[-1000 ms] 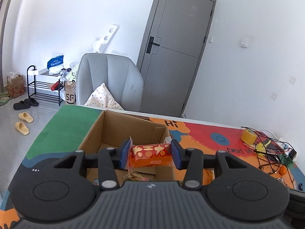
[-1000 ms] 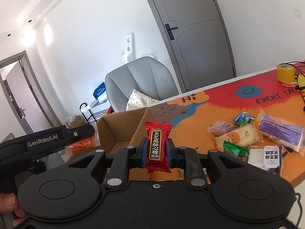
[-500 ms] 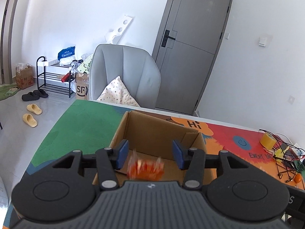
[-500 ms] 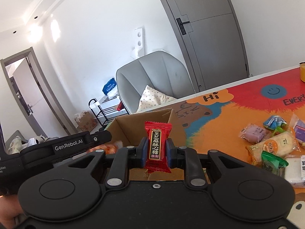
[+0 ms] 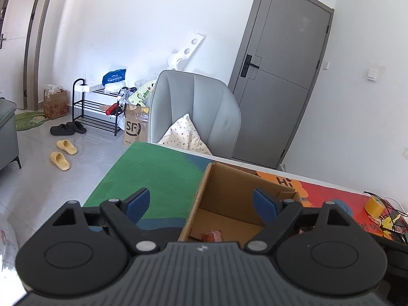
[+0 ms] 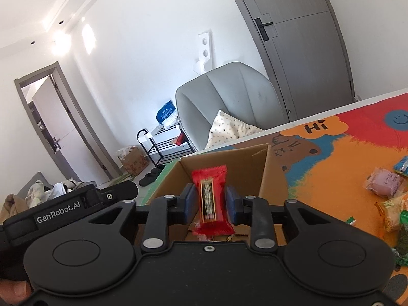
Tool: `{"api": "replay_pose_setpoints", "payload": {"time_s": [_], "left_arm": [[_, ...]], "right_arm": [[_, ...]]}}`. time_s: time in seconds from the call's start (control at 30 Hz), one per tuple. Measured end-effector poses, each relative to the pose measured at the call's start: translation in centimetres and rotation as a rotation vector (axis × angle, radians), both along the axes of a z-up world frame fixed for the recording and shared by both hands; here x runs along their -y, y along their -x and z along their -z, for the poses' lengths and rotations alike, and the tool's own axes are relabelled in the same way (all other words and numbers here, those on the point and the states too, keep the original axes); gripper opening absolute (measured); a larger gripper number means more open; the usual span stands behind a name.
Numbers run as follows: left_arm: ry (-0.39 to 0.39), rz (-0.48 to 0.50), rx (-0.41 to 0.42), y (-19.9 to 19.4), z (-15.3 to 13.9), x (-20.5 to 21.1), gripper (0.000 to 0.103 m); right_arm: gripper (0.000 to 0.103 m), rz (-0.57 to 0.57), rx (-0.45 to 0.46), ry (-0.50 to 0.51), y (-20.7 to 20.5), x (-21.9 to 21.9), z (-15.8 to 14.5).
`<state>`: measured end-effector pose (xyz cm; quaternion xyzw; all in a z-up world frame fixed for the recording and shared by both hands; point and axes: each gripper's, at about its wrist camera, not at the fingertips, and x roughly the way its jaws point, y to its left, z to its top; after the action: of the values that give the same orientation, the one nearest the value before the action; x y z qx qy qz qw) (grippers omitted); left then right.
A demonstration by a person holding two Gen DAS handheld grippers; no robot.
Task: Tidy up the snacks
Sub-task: 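Carry both packets into the cardboard box and open both tools to release, then grasp the green-striped packet with the left tool while the right nears the white packet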
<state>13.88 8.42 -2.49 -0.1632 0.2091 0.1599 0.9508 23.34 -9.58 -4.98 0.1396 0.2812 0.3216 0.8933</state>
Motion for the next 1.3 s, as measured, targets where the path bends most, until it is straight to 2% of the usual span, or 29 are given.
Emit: {"api": "replay_pose_setpoints", "payload": {"time_s": [0.03, 0.1, 0.23, 0.3, 0.7, 0.83, 1.13, 1.3], "left_arm": [[-0.001, -0.006, -0.004, 0.1, 0.1, 0.0, 0.09], [0.004, -0.018, -0.015, 0.2, 0.3, 0.1, 0.096], [0.006, -0.027, -0.048, 0.1, 0.9, 0.7, 0.098], [0.01, -0.02, -0.048, 0.3, 0.9, 1.1, 0.099], [-0.004, 0.073, -0.058, 0.8, 1.0, 5.8, 0.102], [-0.014, 0.117, -0.057, 1.0, 0.9, 7.8, 0.102], [-0.028, 0.237, -0.051, 0.3, 0.6, 12.6, 0.102], [-0.039, 0.297, -0.051, -0.1, 1.0, 15.3, 0.102]], "right_arm": [[0.05, 0.017, -0.001, 0.011, 0.0, 0.1, 0.1], [0.052, 0.043, -0.003, 0.011, 0.3, 0.7, 0.2], [0.055, 0.069, -0.018, 0.006, 1.0, 2.4, 0.0], [0.064, 0.1, -0.01, 0.018, 1.6, 3.4, 0.0], [0.093, 0.209, -0.035, 0.05, 4.0, 9.1, 0.4], [0.097, 0.251, -0.028, 0.06, 4.6, 11.1, 0.5], [0.097, 0.361, -0.017, 0.062, 5.8, 16.6, 1.0], [0.093, 0.398, -0.031, 0.048, 5.9, 19.4, 1.7]]}}
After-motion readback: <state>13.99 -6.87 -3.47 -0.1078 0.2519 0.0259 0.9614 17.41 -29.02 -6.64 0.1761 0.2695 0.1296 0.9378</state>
